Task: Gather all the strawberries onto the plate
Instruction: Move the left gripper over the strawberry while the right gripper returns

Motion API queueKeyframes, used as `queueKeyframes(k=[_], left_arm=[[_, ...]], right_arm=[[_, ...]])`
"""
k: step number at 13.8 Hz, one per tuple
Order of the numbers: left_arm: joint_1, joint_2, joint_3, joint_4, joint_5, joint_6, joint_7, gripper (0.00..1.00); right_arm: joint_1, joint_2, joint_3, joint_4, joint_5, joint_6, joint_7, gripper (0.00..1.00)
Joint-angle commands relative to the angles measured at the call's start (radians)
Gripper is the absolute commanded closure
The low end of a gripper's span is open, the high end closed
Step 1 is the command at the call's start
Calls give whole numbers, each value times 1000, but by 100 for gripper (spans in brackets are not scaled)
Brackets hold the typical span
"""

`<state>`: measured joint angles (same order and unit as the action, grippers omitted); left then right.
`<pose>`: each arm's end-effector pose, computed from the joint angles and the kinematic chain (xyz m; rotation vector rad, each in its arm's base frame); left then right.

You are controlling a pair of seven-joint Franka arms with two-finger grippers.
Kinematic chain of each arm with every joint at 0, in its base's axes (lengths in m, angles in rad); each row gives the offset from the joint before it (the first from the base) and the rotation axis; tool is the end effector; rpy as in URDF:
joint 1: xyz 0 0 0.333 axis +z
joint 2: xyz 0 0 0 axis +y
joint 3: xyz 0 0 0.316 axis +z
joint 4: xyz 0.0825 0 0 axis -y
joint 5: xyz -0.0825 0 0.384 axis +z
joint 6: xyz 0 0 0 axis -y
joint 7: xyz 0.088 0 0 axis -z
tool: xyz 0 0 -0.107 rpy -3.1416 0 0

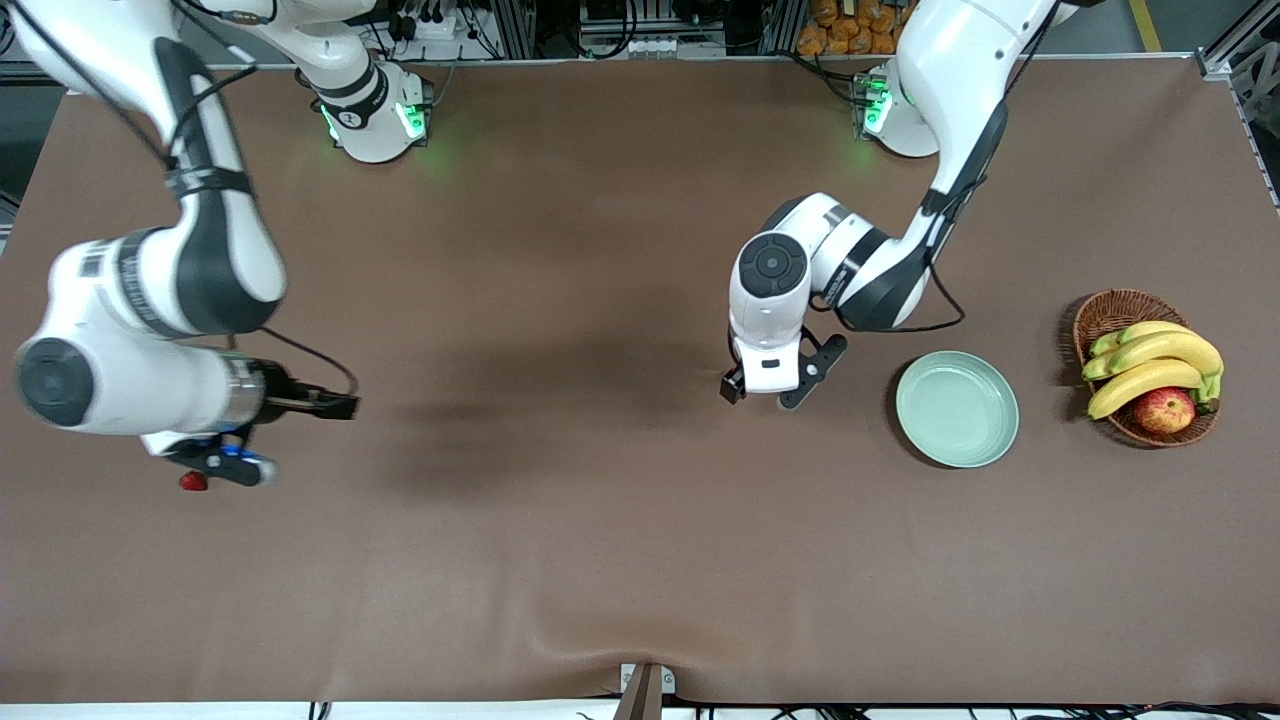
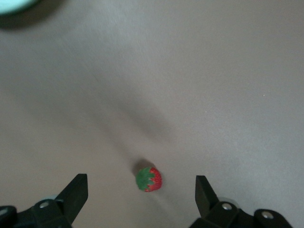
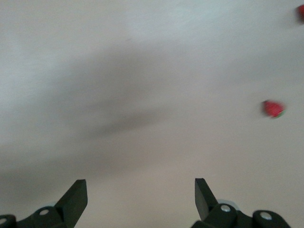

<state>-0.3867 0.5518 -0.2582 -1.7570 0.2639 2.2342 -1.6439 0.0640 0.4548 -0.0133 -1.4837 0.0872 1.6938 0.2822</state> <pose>0.5382 -0.3771 0.2585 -2.7863 -1.2844 -0.0641 0.6592 0.0430 0.3948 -3.0550 0.3873 0.3935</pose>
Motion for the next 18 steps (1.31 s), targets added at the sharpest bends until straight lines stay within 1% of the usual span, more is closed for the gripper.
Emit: queueKeyframes(k=[1,2,4,5,7,10,12,13,14,15,16,17,18], left_arm=[[-17,46,2,5,28,66,-121,0],[-17,63,2,5,28,108,-176,0],[-43,85,5,-1,40,131,-206,0],[-50,98,5,-1,85,131,-215,0],[-49,117,4,-2,158,133,-276,0],[-47,120,5,-25,167,133,-283,0],[-41,122,5,-41,201,133,-286,0],[-38,123,5,-41,201,133,-286,0],[-38,123,4,-39,201,133,-289,0],[-38,123,4,-39,201,133,-303,4],[-37,122,4,-39,202,133,-307,13],[-38,122,4,-38,202,133,-307,18],[-38,122,4,-36,201,133,-307,21]], right_arm=[[-71,-60,21,-120,-111,70,-70,0],[-81,-85,19,-183,-124,125,-71,0],[-108,-131,19,-339,-167,292,-75,0],[-125,-131,19,-387,-176,358,-93,0],[-185,-120,21,-441,-178,453,-184,0],[-237,-88,19,-451,-181,500,-247,1],[-272,-62,19,-451,-194,532,-287,5],[-303,-44,21,-451,-193,556,-316,6],[-321,-21,21,-452,-193,582,-346,10],[-326,-2,21,-452,-193,604,-353,15],[-328,11,23,-452,-191,610,-353,19],[-331,21,24,-454,-188,613,-353,21],[-331,27,24,-460,-185,613,-353,24]])
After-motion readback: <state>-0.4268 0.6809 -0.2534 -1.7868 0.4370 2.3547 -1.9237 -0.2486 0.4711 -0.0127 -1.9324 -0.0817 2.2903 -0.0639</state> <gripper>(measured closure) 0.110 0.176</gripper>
